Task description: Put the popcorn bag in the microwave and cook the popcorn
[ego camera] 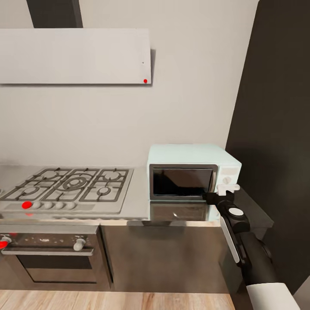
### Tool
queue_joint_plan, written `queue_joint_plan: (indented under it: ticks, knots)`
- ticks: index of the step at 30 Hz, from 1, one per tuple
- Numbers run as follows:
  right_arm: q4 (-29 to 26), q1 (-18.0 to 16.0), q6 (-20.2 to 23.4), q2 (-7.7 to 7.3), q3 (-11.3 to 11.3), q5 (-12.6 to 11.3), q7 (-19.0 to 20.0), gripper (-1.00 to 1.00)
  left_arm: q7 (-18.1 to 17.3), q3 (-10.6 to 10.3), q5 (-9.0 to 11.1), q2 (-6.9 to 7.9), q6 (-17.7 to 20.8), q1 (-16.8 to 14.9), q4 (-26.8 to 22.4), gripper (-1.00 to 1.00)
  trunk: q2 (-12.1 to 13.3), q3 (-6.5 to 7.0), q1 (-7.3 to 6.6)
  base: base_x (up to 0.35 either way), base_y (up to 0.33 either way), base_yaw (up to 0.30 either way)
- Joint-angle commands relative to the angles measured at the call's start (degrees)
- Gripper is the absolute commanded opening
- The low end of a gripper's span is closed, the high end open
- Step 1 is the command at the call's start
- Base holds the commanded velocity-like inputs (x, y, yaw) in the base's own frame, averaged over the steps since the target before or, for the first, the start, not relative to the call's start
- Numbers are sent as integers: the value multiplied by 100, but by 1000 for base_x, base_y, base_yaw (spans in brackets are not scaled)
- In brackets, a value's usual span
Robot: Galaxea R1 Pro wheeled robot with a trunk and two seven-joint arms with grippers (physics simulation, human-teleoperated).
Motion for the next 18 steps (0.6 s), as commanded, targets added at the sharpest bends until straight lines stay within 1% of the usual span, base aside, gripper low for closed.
queue_joint_plan:
  ticks: [1, 11, 15, 18]
  knots:
    - [-8, -4, 37, -6, 15, 20, -22, 100, 5, 25, -4, -2, -20, -4, 4, 100, -4, -7, 1, 12, 10, 0]
    - [-6, -4, 37, -17, 9, 20, -22, 100, 5, 19, -9, -2, -18, -4, 4, 100, -4, -7, 1, 1, 0, 0]
    - [-6, -4, 37, -25, 8, 20, -22, 100, 5, 24, -9, -2, -19, -4, 4, 100, -4, -7, 1, 128, -148, 0]
    - [-6, -4, 37, -26, 8, 20, -22, 100, 5, 23, -10, -2, -20, -4, 4, 100, -4, -7, 1, 49, -55, 0]
